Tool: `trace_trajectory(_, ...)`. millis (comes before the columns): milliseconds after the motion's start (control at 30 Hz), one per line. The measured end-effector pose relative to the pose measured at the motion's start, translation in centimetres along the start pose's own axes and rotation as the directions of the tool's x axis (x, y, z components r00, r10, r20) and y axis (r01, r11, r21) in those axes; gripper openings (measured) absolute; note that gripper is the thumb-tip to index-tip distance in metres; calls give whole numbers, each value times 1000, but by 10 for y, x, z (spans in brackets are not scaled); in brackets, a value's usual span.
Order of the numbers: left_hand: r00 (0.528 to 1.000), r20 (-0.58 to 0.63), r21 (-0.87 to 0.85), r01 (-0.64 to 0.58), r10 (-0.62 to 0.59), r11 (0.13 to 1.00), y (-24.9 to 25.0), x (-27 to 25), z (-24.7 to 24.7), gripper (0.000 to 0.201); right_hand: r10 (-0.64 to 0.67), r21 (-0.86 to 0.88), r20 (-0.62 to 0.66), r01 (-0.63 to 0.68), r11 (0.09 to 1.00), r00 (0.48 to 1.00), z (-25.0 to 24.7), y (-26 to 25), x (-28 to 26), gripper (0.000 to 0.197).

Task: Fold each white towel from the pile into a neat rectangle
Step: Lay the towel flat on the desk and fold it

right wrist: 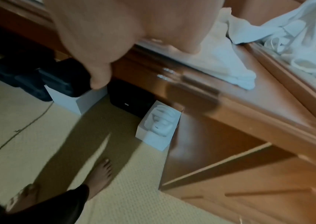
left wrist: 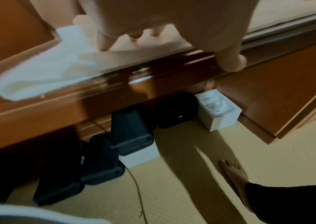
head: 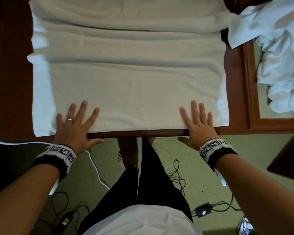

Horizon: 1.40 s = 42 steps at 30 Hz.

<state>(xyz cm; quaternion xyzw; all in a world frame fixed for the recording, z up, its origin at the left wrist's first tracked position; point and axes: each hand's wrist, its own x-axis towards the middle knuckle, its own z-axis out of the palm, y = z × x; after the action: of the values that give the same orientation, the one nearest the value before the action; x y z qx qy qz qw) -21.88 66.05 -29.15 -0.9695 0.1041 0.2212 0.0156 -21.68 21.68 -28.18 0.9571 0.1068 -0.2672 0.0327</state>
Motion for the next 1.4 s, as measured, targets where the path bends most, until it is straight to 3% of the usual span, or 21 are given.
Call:
trace_trajectory(100, 1000, -15, 14, -4, 4, 1000, 5, -14, 1, 109, 24, 24, -89, -21, 999, 996, 13, -7, -13, 103)
trace_trajectory(200, 998, -50, 3, -31, 31, 1000, 6, -38, 6, 111, -26, 36, -233, 36, 999, 972, 22, -4, -38, 97)
trace_trajectory(300, 992, -99, 15, -78, 79, 997, -2, -49, -2, 94, -5, -2, -305, 5, 1000, 952, 10, 8, -41, 71)
trace_trajectory(367, 996, -84, 38, -29, 32, 999, -9, -47, -21, 66, 94, -32, -235, -105, 994, 967, -19, 13, -34, 46)
trace_trajectory(467, 985, 86, 70, 145, -150, 987, -15, -43, -62, 32, 183, -115, 37, -177, 977, 982, -65, 8, -27, 22)
trace_trajectory(567, 925, 341, 33, 166, -167, 986, -19, -42, -84, 23, 216, -143, 262, -183, 973, 941, -85, 3, -26, 26)
trace_trajectory(633, 905, 398, -53, 183, -148, 982, -25, -44, -91, 28, 231, -134, 318, -198, 971, 920, -89, 5, -27, 29)
trace_trajectory(767, 935, 259, -253, 309, -243, 917, -47, -37, -108, 37, 316, -81, 239, -305, 949, 918, -106, 17, -21, 32)
trace_trajectory(933, 944, 68, -466, 315, -322, 827, -54, -2, -150, 24, 351, 15, 94, -354, 935, 931, -152, 33, 7, 26)
trace_trajectory(1100, 934, 21, -452, 327, -357, 830, -63, 54, -191, 20, 342, 83, -50, -338, 938, 938, -194, 48, 47, 16)
trace_trajectory(1200, 928, 14, -402, 346, -372, 848, -70, 90, -203, 29, 322, 117, -106, -310, 943, 941, -209, 55, 80, 16)
trace_trajectory(1400, 931, -30, -265, 345, -365, 901, -89, 149, -195, 19, 300, 85, -128, -291, 953, 945, -209, 66, 138, 20)
